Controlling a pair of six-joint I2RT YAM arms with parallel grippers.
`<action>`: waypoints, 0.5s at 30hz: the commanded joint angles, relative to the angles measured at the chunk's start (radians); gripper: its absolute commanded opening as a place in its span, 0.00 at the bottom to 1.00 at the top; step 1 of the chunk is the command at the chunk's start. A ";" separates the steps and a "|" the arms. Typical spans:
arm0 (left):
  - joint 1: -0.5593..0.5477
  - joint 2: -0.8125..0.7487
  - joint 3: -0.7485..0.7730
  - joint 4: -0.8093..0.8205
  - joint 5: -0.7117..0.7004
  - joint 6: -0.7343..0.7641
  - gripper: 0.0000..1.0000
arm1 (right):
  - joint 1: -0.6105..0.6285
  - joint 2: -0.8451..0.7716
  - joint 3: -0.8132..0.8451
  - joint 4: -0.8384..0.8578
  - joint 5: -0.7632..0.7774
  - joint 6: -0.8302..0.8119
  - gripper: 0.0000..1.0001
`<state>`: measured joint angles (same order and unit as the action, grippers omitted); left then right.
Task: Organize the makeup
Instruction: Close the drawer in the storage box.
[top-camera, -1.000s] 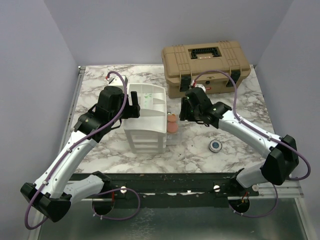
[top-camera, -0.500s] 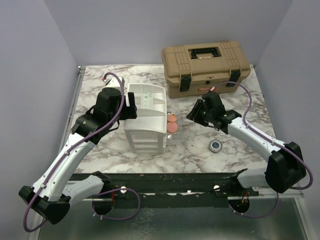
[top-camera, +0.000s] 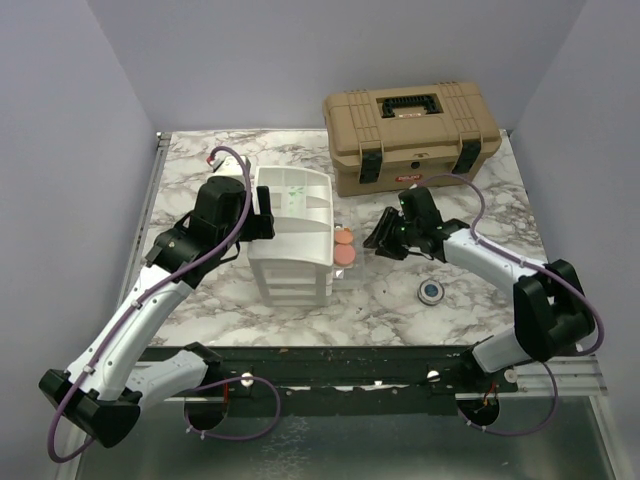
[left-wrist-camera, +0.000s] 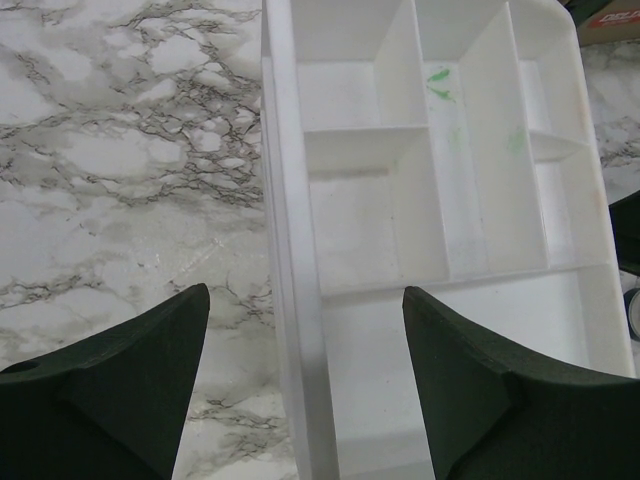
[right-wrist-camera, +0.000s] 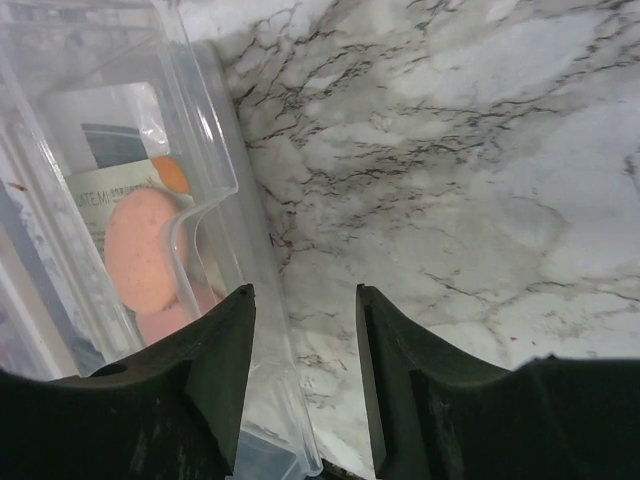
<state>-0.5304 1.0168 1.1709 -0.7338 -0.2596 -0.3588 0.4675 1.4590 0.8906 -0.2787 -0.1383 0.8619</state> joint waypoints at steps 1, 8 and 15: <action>0.001 0.014 -0.016 0.011 0.016 -0.005 0.80 | -0.001 0.092 0.054 0.074 -0.238 -0.069 0.51; 0.001 0.013 -0.053 0.050 0.088 -0.024 0.80 | 0.000 0.110 0.045 0.195 -0.422 -0.103 0.51; 0.001 0.038 -0.039 0.059 0.098 -0.014 0.80 | 0.000 0.091 0.052 0.086 -0.283 -0.117 0.52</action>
<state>-0.5304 1.0481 1.1191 -0.6964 -0.1925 -0.3737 0.4656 1.5726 0.9279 -0.1501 -0.4808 0.7658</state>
